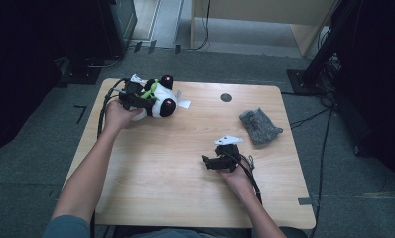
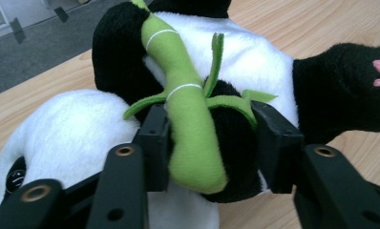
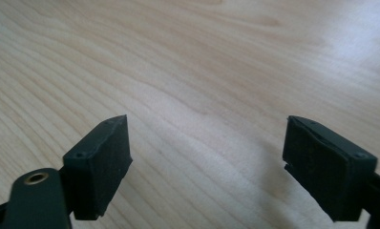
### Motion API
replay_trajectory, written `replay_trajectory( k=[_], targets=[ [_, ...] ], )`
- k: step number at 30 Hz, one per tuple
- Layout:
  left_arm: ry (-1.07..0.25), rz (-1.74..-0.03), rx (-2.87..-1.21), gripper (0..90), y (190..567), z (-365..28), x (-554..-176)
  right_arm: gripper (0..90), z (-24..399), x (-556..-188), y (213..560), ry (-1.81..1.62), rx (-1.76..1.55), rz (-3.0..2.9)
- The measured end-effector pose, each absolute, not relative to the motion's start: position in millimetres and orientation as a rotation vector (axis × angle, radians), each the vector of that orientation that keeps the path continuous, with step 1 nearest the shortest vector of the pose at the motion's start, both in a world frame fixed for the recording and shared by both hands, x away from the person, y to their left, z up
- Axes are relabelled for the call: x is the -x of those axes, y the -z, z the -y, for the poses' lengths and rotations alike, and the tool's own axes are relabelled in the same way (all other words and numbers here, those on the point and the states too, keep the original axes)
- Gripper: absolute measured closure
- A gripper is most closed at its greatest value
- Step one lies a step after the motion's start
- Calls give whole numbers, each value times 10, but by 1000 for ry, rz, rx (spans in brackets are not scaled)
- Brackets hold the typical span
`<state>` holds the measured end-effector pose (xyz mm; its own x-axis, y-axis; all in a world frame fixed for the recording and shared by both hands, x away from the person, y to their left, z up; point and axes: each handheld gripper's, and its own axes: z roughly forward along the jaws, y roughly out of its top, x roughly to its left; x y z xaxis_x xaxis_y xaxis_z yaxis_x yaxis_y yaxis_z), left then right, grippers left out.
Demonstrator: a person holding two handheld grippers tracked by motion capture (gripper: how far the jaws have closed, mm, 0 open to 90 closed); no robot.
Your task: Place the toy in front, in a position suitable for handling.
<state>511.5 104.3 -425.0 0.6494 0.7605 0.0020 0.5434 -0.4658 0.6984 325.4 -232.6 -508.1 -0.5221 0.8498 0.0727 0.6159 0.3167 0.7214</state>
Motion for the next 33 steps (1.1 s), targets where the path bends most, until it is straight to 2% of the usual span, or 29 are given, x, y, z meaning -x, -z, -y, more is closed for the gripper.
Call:
replay_trajectory(
  k=[2, 5, 10, 13, 18, 21, 33],
  targets=[
    [-403, -1012, -2180, 554, 4252, -1051, -5119, 194, 2335, -3254, 5067, -1036, -1310, -2259],
    [-375, -1035, -2167, 614, 4241, -1063, -5122, 240, 2378, -3251, 5006, -1095, -1316, -2226],
    [-404, -1031, -2177, 640, 4216, -1031, -5097, 246, 2424, -3280, 5017, -1099, -1348, -2236],
    [-403, -1052, -2170, 666, 4189, -1028, -5085, 284, 2459, -3294, 5039, -1083, -1346, -2243],
    [-376, -1062, -2166, 673, 4144, -996, -5050, 314, 2489, -3291, 5041, -1031, -1328, -2252],
    [-347, -1053, -2165, 676, 4102, -945, -5007, 370, 2508, -3287, 5026, -1046, -1321, -2261],
    [-297, -1014, -2135, 677, 4005, -812, -4677, 411, 2548, -3298, 4976, -1068, -1321, -2245]
  ],
)
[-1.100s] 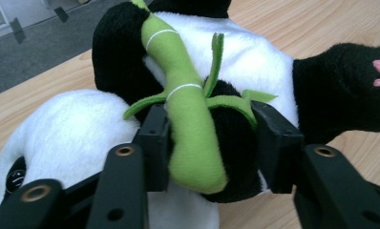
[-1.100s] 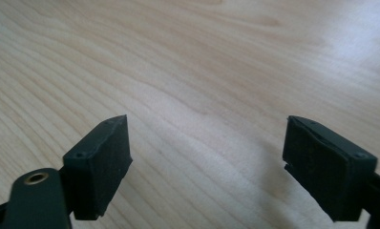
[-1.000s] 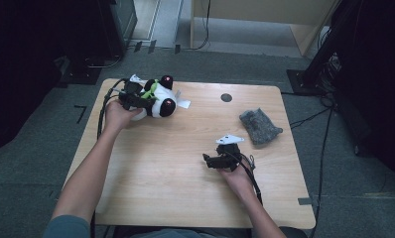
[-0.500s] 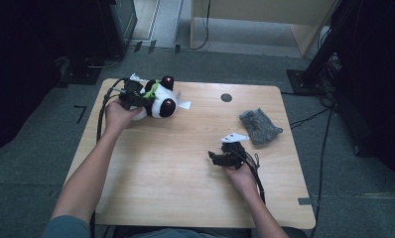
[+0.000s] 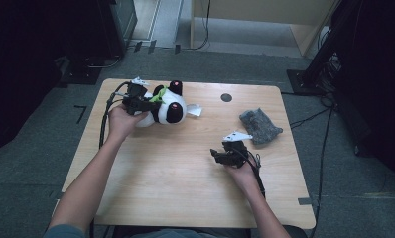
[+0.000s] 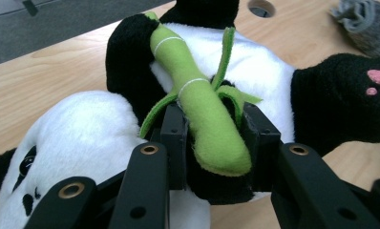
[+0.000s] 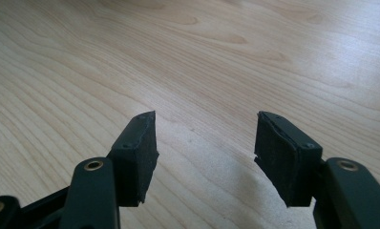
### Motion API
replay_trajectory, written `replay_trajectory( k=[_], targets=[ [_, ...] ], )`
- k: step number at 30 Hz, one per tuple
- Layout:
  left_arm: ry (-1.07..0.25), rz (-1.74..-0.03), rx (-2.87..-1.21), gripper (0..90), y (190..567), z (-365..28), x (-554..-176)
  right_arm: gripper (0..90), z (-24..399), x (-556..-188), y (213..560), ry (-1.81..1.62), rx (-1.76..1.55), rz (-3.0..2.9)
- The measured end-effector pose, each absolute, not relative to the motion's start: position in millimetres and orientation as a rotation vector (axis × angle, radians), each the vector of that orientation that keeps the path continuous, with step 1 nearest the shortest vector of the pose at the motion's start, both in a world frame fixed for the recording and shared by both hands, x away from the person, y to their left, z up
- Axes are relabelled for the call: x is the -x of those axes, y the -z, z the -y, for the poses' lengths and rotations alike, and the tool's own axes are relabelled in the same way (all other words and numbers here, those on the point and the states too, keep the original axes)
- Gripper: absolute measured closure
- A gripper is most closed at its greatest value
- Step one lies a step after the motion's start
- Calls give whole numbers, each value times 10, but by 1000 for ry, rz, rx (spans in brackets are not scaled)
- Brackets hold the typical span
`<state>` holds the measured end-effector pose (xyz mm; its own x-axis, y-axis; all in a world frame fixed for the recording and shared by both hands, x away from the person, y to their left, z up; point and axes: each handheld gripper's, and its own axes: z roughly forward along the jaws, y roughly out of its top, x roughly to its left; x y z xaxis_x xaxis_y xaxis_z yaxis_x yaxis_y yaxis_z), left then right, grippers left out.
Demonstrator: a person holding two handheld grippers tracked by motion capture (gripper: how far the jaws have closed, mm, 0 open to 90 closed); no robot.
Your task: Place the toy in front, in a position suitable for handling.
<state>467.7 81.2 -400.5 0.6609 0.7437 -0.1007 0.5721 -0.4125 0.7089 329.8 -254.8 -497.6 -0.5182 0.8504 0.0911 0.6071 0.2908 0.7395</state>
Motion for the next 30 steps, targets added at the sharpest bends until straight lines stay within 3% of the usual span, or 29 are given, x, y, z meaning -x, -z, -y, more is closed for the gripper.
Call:
replay_trajectory(
  k=[4, 30],
  targets=[
    [-272, -990, -2132, 677, 3983, -762, -4511, 385, 2587, -3385, 4894, -1063, -1358, -2317],
    [-184, -901, -2108, 676, 3967, -353, -3596, 479, 3033, -3516, 4698, -1128, -1411, -2176]
  ],
)
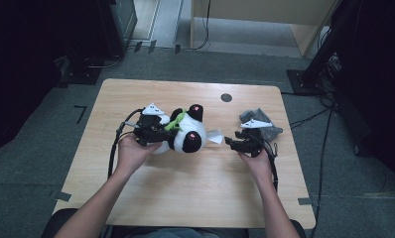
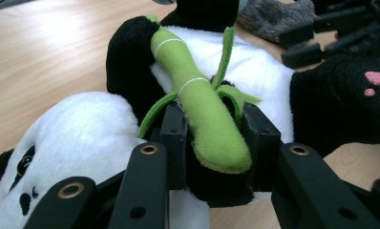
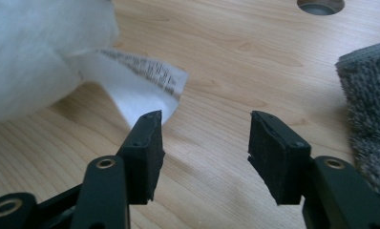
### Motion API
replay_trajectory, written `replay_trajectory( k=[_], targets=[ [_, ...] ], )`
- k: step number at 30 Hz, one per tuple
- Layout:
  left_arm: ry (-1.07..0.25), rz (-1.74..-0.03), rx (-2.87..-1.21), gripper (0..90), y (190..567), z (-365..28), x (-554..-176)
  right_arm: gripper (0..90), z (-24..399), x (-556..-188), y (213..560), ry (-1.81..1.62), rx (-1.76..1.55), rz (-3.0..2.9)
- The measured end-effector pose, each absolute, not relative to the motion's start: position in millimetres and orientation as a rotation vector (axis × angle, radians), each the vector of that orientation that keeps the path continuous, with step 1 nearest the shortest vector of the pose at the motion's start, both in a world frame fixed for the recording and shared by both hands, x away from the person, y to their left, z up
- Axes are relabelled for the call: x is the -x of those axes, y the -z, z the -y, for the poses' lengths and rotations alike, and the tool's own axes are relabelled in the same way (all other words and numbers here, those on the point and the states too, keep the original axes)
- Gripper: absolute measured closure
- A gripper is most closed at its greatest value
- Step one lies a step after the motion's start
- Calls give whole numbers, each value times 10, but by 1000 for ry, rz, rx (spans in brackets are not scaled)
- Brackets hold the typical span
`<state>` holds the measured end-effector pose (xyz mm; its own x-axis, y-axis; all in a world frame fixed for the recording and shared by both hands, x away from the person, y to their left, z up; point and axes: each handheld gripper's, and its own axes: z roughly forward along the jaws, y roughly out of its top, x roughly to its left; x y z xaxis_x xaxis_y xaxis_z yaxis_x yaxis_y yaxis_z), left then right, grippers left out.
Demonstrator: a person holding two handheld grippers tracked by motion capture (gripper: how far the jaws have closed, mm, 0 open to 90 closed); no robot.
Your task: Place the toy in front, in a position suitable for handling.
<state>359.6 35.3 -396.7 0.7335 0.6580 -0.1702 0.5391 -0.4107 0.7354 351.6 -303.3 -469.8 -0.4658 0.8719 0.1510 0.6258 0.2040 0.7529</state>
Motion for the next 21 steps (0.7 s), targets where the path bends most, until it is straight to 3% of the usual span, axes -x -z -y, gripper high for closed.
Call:
replay_trajectory(
  k=[21],
  targets=[
    [-129, -841, -2118, 668, 4202, 9, -3194, 485, 3631, -3699, 4680, -1009, -1455, -1965]
  ],
)
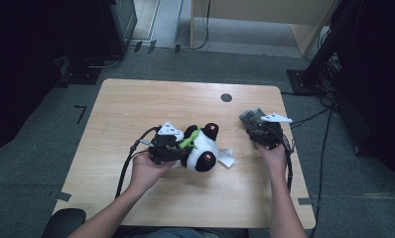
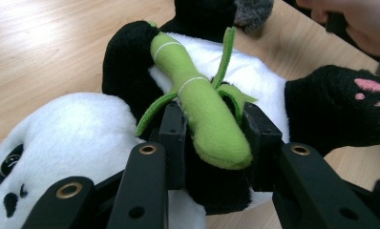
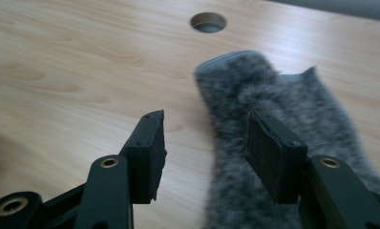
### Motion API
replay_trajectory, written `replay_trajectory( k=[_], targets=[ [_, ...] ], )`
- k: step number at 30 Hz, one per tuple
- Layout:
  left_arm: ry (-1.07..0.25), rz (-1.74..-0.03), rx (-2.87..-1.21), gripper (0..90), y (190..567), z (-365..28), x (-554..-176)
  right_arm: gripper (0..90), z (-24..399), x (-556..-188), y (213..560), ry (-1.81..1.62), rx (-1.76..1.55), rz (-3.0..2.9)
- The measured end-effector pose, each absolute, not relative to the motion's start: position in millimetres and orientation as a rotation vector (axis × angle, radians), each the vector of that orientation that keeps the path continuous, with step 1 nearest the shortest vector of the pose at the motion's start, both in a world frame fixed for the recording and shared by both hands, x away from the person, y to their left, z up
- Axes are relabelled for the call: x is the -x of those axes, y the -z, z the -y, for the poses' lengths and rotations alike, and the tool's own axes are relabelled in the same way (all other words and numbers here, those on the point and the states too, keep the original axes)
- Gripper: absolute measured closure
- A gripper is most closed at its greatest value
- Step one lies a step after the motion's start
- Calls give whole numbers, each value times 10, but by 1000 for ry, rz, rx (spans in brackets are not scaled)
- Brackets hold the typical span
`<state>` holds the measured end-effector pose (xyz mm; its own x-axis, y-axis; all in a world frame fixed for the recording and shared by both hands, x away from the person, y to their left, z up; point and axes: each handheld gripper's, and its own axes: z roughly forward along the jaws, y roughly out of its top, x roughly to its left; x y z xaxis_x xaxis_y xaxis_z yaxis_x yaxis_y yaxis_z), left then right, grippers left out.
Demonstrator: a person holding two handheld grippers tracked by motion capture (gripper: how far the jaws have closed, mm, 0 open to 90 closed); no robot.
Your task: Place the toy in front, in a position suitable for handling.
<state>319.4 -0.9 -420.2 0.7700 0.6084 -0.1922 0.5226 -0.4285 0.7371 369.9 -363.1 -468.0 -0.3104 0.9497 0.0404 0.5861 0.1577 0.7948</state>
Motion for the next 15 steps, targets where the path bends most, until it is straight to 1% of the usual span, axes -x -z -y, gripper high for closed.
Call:
replay_trajectory(
  k=[5, 10, 11, 13, 14, 15],
  targets=[
    [-126, -833, -2107, 657, 4248, 21, -3188, 487, 3779, -3843, 4759, -948, -1500, -1944],
    [-140, -812, -2113, 617, 4263, 25, -3174, 501, 3841, -3975, 4888, -901, -1541, -1953],
    [-143, -807, -2117, 602, 4263, 26, -3172, 528, 3849, -4009, 4931, -882, -1556, -1961],
    [-145, -803, -2118, 592, 4263, 22, -3172, 535, 3848, -4019, 4941, -877, -1563, -1965],
    [-144, -799, -2117, 562, 4262, 17, -3174, 574, 3835, -4037, 4962, -857, -1560, -1977],
    [-144, -795, -2112, 562, 4264, 16, -3175, 574, 3835, -4037, 4962, -857, -1560, -1977]
  ],
)
